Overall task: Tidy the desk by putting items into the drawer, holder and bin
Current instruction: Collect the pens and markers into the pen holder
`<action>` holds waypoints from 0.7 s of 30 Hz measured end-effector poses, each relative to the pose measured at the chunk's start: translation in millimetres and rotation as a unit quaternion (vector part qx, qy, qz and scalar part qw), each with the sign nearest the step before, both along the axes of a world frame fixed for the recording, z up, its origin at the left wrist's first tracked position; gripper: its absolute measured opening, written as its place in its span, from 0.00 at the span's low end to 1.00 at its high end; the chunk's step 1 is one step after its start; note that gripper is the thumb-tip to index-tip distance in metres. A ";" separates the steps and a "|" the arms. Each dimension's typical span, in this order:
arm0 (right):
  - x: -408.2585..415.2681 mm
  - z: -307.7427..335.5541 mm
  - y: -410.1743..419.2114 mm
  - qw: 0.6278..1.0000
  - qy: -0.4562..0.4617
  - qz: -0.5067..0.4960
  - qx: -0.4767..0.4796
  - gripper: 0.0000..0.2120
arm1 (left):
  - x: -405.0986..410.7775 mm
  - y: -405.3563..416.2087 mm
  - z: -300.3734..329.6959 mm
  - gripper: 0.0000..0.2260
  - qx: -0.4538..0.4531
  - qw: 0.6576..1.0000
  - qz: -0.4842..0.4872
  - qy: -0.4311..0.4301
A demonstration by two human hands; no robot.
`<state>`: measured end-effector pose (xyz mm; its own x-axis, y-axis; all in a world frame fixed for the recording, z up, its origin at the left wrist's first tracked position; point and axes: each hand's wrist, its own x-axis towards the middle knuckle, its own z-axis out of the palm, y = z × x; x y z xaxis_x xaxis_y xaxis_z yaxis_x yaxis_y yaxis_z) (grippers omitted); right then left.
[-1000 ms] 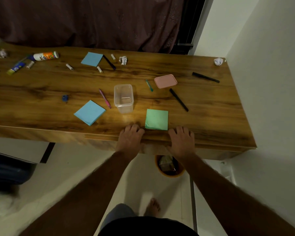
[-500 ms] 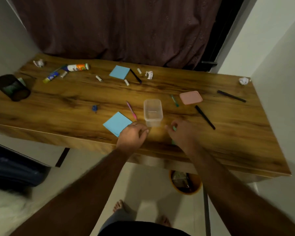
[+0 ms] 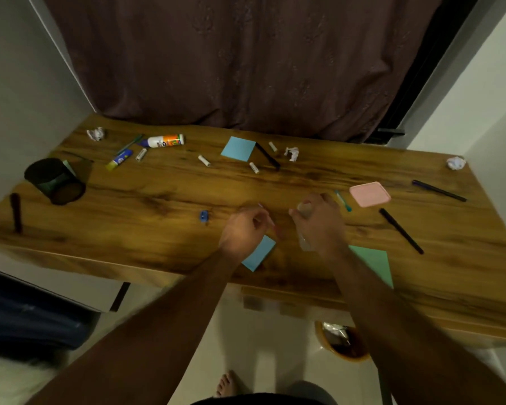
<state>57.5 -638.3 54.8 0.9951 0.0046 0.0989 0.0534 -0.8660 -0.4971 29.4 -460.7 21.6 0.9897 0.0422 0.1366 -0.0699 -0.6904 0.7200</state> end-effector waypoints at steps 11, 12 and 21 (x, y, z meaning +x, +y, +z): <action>46.6 1.1 79.2 0.993 0.012 0.114 -0.011 0.17 | 25.8 68.4 -0.4 0.05 -0.028 0.993 0.107 0.031; 52.4 -0.2 88.4 0.991 0.017 0.129 -0.012 0.16 | 26.0 78.1 1.9 0.05 -0.024 0.992 0.122 0.032; 72.6 -10.7 211.7 0.956 0.061 0.282 0.057 0.12 | 2.8 201.9 11.6 0.08 -0.033 0.948 0.312 0.051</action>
